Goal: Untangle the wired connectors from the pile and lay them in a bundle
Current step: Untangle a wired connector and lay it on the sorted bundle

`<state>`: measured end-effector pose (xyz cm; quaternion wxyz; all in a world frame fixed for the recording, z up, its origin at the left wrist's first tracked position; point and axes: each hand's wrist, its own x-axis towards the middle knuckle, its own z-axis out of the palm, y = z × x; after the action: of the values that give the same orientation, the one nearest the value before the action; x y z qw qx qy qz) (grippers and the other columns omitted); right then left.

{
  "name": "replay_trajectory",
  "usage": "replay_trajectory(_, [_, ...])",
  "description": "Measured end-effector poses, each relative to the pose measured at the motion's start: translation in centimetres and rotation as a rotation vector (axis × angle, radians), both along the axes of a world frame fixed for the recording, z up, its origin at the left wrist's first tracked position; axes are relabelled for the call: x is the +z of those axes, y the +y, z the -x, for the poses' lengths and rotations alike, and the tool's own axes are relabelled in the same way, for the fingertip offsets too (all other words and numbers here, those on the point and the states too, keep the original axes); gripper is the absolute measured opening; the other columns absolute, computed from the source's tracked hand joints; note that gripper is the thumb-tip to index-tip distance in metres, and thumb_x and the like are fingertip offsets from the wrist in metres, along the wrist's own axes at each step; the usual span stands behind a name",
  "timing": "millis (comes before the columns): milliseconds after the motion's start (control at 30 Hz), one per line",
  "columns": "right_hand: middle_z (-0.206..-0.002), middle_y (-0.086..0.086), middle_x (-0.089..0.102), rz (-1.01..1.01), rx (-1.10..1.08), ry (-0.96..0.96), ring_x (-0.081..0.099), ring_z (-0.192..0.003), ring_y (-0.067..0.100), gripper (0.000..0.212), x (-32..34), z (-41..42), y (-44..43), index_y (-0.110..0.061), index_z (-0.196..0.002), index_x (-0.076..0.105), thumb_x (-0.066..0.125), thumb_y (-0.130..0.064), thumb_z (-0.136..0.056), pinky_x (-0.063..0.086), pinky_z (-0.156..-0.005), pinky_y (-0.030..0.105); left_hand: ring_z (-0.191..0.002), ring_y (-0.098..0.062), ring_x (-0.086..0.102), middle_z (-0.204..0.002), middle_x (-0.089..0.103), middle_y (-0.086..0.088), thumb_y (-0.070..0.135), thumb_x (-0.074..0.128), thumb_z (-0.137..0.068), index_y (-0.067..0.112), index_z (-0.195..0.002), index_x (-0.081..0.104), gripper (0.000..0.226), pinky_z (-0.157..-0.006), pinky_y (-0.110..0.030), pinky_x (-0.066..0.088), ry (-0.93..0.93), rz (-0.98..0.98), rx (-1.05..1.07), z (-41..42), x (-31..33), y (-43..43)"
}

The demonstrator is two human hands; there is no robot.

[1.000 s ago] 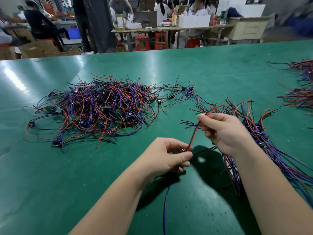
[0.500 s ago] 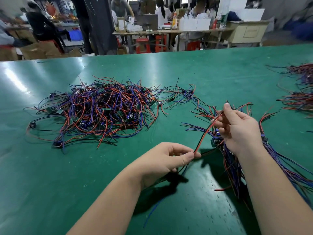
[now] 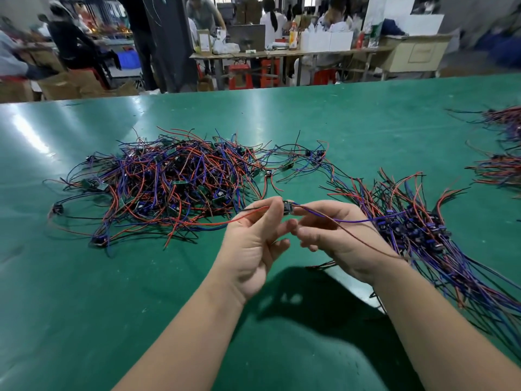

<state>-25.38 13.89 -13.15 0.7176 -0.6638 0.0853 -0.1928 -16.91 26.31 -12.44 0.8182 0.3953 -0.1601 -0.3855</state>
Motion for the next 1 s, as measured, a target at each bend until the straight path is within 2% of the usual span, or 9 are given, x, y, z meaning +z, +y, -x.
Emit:
replay_trajectory(133, [-0.058, 0.003, 0.067, -0.212, -0.098, -0.054, 0.055, -0.046, 0.009, 0.011, 0.1, -0.4, 0.3, -0.016, -0.069, 0.076, 0.073, -0.015, -0.058, 0.044, -0.046, 0.016, -0.053, -0.008, 0.066, -0.063, 0.069, 0.005, 0.035, 0.076, -0.048, 0.018, -0.074, 0.065, 0.033, -0.044, -0.014, 0.045, -0.214, -0.135, 0.140, 0.8, -0.6, -0.4])
replay_trajectory(333, [-0.058, 0.000, 0.066, -0.363, -0.234, -0.031, 0.057, -0.047, 0.007, 0.006, 0.5, -0.5, 0.0, -0.013, -0.065, 0.073, 0.069, -0.014, -0.060, 0.047, -0.047, 0.015, -0.062, -0.013, 0.061, -0.078, 0.072, 0.002, 0.026, 0.088, -0.056, 0.023, -0.084, 0.069, 0.035, -0.057, -0.026, 0.052, -0.632, -0.232, 0.244, 0.9, -1.4, -0.5])
replay_trajectory(400, [-0.059, -0.002, 0.065, -0.380, -0.290, -0.026, 0.059, -0.050, 0.006, 0.009, 0.8, -0.5, -0.4, -0.014, -0.070, 0.069, 0.068, -0.017, -0.062, 0.047, -0.046, 0.015, -0.072, -0.007, 0.065, -0.089, 0.074, 0.009, 0.014, 0.078, -0.066, 0.029, -0.089, 0.072, 0.028, -0.066, -0.022, 0.053, -0.738, -0.225, 0.163, 0.9, -1.5, -0.4])
replay_trajectory(467, [-0.058, -0.002, 0.061, -0.383, -0.326, -0.030, 0.057, -0.048, 0.005, 0.013, 1.0, -0.3, -1.1, -0.012, -0.075, 0.064, 0.067, -0.017, -0.063, 0.046, -0.043, 0.015, -0.083, -0.009, 0.067, -0.094, 0.074, 0.014, 0.002, 0.057, -0.074, 0.034, -0.090, 0.074, 0.039, -0.073, -0.024, 0.053, -0.821, -0.251, 0.069, 1.1, -1.6, -0.3])
replay_trajectory(567, [-0.059, 0.000, 0.060, -0.385, -0.262, -0.041, 0.056, -0.047, 0.004, 0.022, 1.2, 0.2, -1.6, -0.009, -0.085, 0.066, 0.066, -0.013, -0.064, 0.044, -0.040, 0.013, -0.087, -0.013, 0.070, -0.088, 0.075, 0.006, -0.004, 0.046, -0.071, 0.026, -0.084, 0.075, 0.044, -0.069, -0.026, 0.056, -0.635, -0.249, -0.006, 1.2, -1.6, -0.3])
replay_trajectory(667, [-0.061, -0.001, 0.061, -0.359, -0.168, -0.015, 0.059, -0.051, 0.005, 0.036, 1.1, 0.5, -1.6, -0.009, -0.098, 0.066, 0.068, -0.006, -0.062, 0.048, -0.046, 0.014, -0.073, -0.018, 0.072, -0.078, 0.074, -0.005, 0.006, 0.070, -0.080, 0.011, -0.087, 0.069, 0.008, -0.060, -0.024, 0.055, -0.347, -0.230, -0.093, 1.1, -1.1, -0.4])
replay_trajectory(733, [-0.058, -0.002, 0.060, -0.328, -0.133, 0.016, 0.059, -0.052, 0.006, 0.043, 0.8, 0.3, -1.4, -0.009, -0.102, 0.064, 0.070, -0.003, -0.060, 0.050, -0.051, 0.016, -0.066, -0.017, 0.071, -0.074, 0.073, -0.007, 0.016, 0.076, -0.071, 0.005, -0.088, 0.067, 0.022, -0.059, -0.024, 0.056, -0.300, -0.265, -0.101, 1.2, -1.4, -0.6])
replay_trajectory(833, [-0.055, -0.002, 0.062, -0.307, -0.143, 0.081, 0.058, -0.050, 0.006, 0.040, 0.6, 0.1, -0.8, -0.005, -0.096, 0.064, 0.071, -0.005, -0.056, 0.050, -0.053, 0.015, -0.058, -0.014, 0.067, -0.070, 0.071, -0.011, 0.006, 0.075, -0.076, 0.004, -0.079, 0.069, 0.007, -0.057, -0.024, 0.056, -0.321, -0.342, -0.110, 1.5, -1.6, -0.7])
replay_trajectory(1000, [-0.061, 0.009, 0.069, -0.357, -0.299, 0.185, 0.061, -0.048, 0.009, 0.007, 0.8, 0.4, -1.7, -0.003, -0.076, 0.064, 0.066, 0.004, -0.073, 0.047, -0.045, 0.014, -0.054, -0.014, 0.065, -0.066, 0.069, -0.012, 0.002, 0.073, -0.080, 0.007, -0.067, 0.069, 0.014, -0.052, -0.022, 0.055, -0.383, -0.499, -0.385, 1.5, -1.6, -0.2])
